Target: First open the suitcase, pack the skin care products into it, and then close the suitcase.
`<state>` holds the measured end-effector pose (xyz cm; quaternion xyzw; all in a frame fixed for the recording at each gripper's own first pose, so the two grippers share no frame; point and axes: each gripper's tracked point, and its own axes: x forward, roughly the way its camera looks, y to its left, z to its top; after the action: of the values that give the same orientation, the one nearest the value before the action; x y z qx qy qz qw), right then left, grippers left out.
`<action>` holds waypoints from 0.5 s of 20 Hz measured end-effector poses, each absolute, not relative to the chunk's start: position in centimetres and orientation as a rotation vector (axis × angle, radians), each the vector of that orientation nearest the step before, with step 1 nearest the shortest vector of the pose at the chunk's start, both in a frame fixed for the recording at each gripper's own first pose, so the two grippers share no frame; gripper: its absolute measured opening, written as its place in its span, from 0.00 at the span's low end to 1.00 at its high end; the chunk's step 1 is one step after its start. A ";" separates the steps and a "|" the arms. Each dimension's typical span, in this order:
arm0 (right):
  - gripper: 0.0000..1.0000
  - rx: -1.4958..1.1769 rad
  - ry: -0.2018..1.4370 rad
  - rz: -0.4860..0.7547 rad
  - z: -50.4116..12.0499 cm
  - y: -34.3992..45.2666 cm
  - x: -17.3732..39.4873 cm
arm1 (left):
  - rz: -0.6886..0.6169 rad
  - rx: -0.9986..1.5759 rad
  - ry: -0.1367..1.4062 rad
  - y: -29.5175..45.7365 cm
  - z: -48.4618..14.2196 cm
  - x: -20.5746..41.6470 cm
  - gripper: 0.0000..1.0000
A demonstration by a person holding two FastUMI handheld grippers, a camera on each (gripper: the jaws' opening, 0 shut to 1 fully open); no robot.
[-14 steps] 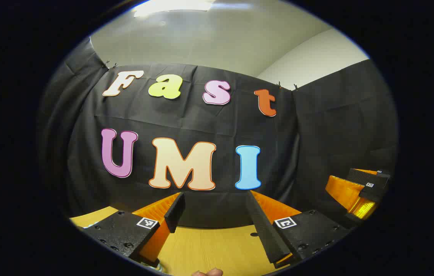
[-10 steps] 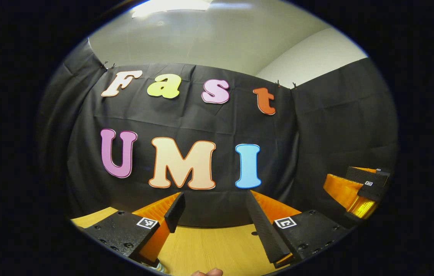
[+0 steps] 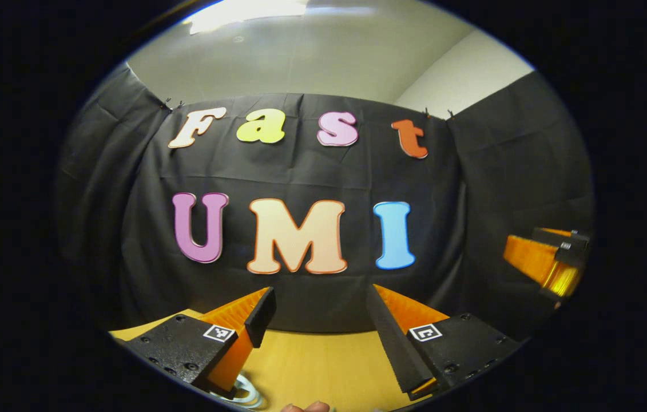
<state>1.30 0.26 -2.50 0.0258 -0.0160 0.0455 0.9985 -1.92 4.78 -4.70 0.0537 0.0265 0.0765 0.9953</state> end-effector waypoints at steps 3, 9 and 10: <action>0.98 0.091 -0.036 0.091 -3.3 0.7 1.6 | 0.192 0.118 0.118 7.3 -7.4 -3.0 0.95; 0.98 0.103 0.015 0.089 -5.4 3.4 2.1 | 0.202 0.125 0.342 12.0 -15.4 -4.4 0.95; 0.98 0.100 0.033 0.097 -5.9 4.2 2.0 | 0.208 0.114 0.373 12.6 -16.4 -4.5 0.95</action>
<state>2.02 4.16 -5.89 0.0498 0.0164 0.0485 0.9974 -4.55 12.57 -16.41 0.0563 0.1852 0.1031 0.9756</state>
